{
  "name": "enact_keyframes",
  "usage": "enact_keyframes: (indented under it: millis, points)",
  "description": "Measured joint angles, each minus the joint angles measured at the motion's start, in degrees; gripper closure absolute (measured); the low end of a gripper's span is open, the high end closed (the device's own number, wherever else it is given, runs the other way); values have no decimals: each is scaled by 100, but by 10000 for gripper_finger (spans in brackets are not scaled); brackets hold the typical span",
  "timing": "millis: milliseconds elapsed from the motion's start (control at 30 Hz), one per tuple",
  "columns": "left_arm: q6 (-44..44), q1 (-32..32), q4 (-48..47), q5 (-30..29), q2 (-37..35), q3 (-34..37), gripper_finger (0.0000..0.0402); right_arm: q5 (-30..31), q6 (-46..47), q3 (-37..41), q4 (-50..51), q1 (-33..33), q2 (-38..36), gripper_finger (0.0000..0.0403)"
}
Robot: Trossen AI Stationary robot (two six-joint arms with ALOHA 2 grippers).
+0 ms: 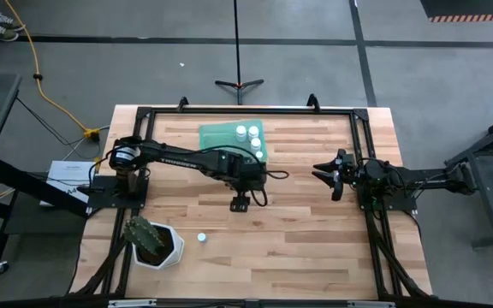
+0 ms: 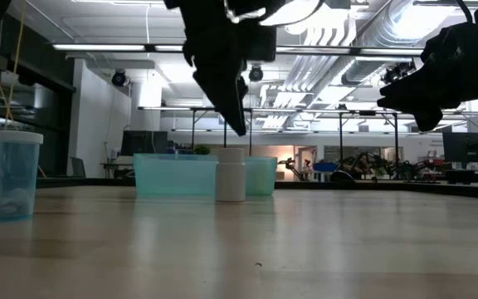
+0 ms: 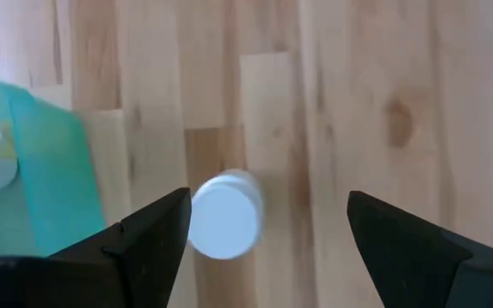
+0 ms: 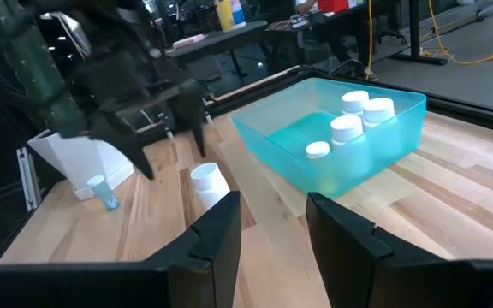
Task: Pick and place pill bottles into a basket
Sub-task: Put the white pill bottle into the green bin
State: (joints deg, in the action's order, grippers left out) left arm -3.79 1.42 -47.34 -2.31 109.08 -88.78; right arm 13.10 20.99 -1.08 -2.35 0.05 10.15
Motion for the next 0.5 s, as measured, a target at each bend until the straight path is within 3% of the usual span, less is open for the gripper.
enact_keyframes:
  millis: [267, 500]
  points:
    - [-31, -334, 266, 14, 0, 382, 53, 0, 0, 0, 2, -2, 0, 277]
    - [-45, -403, 534, 376, 0, 765, 53, 2, 0, -1, 11, 0, 0, 277]
